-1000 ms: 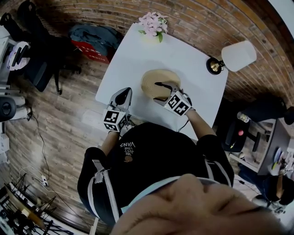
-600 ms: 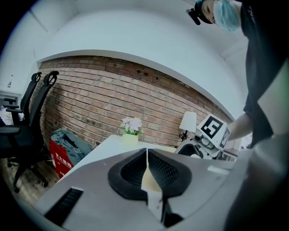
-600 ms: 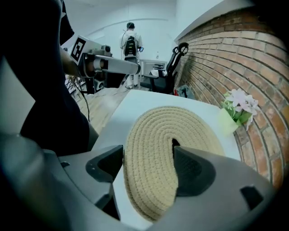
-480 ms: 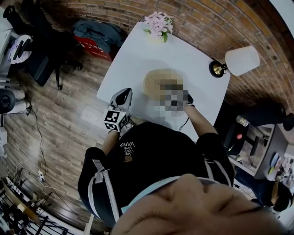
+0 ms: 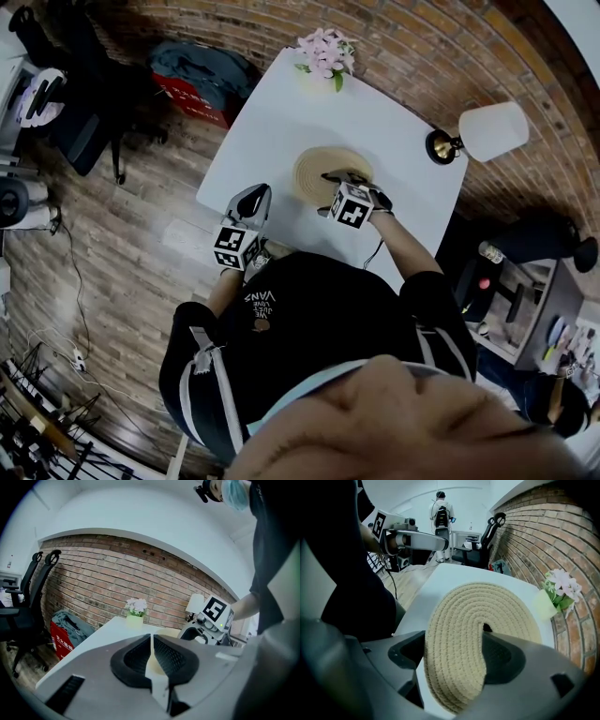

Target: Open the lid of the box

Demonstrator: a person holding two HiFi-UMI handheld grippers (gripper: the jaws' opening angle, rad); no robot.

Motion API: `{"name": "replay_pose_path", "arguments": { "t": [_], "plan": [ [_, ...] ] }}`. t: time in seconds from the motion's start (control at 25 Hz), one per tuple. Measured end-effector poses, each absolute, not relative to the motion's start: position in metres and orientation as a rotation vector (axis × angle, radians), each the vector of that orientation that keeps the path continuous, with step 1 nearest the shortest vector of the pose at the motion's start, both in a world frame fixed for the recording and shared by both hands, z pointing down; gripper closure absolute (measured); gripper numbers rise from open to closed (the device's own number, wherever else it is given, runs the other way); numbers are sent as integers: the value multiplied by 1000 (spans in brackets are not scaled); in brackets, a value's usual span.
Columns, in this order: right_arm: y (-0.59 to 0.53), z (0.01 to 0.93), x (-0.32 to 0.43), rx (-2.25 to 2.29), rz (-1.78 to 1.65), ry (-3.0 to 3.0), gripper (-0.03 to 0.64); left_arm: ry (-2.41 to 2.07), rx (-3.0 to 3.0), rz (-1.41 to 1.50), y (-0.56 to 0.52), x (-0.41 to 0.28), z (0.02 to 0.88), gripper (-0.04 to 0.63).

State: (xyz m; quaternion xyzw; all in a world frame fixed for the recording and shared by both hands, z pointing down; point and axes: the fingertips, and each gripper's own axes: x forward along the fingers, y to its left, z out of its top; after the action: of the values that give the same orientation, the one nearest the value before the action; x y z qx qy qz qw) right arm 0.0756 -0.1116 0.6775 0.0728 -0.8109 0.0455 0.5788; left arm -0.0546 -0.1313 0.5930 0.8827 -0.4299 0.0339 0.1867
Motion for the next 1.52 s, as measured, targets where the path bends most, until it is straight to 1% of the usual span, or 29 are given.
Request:
{"name": "replay_pose_path", "arguments": {
  "t": [0.4,0.72,0.76,0.84,0.96,1.2,1.52],
  "plan": [
    [-115,685,75,149,135,-1868,268,-1145,2489,127,-133,-45,604,584],
    [-114,684,75,171,124,-1881,268,-975,2506,207,-128,-21,635,580],
    [-114,684,75,171,124,-1883,268,-947,2511,225,-128,-16,639,548],
    [-114,684,75,173,126,-1886,268,-897,2519,269,-125,-7,648,440],
    [-114,684,74,178,126,-1893,268,-844,2545,330,-124,2,656,390],
    [-114,684,75,192,126,-1905,268,-804,2619,428,-129,15,671,333],
    [-115,683,75,213,121,-1920,268,-739,2685,454,-134,22,675,313]
  ]
}}
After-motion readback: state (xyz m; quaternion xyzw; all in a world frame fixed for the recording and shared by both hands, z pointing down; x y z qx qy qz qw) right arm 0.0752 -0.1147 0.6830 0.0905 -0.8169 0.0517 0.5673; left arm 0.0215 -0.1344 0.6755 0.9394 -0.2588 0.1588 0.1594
